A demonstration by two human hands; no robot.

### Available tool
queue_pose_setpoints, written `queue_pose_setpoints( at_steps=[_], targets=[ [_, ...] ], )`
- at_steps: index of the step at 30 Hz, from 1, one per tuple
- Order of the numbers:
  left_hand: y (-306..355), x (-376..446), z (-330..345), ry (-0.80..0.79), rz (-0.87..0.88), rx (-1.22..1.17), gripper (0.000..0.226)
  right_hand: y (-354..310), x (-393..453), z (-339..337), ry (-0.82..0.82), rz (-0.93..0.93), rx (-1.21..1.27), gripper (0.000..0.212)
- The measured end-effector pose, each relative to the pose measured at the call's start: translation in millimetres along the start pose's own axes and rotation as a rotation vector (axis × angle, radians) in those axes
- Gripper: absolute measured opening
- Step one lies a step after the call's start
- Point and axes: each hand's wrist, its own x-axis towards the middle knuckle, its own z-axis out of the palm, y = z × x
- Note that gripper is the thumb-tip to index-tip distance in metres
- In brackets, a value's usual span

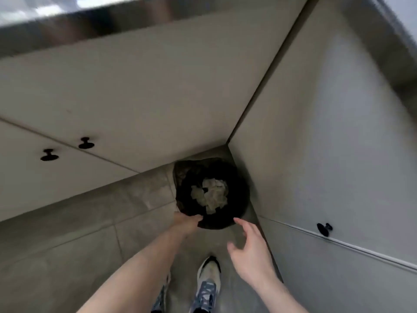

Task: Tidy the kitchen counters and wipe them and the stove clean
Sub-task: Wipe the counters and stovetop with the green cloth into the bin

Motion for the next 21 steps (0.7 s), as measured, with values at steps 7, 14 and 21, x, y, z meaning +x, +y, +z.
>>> queue_pose_setpoints(
  at_steps=[7,14,21],
  targets=[
    [-25,54,36,0.050,0.035,-0.135,0.014,38,15,28,-0.003,0.045,0.046,0.059],
    [-40,-39,-20,0.151,0.094,-0.139,0.022,15,-45,1,-0.003,0.056,0.062,0.054],
    [-105,-168,-141,0.140,0.016,-0.152,0.038,-60,-149,-44,-0.095,0.116,0.053,0.052]
  ],
)
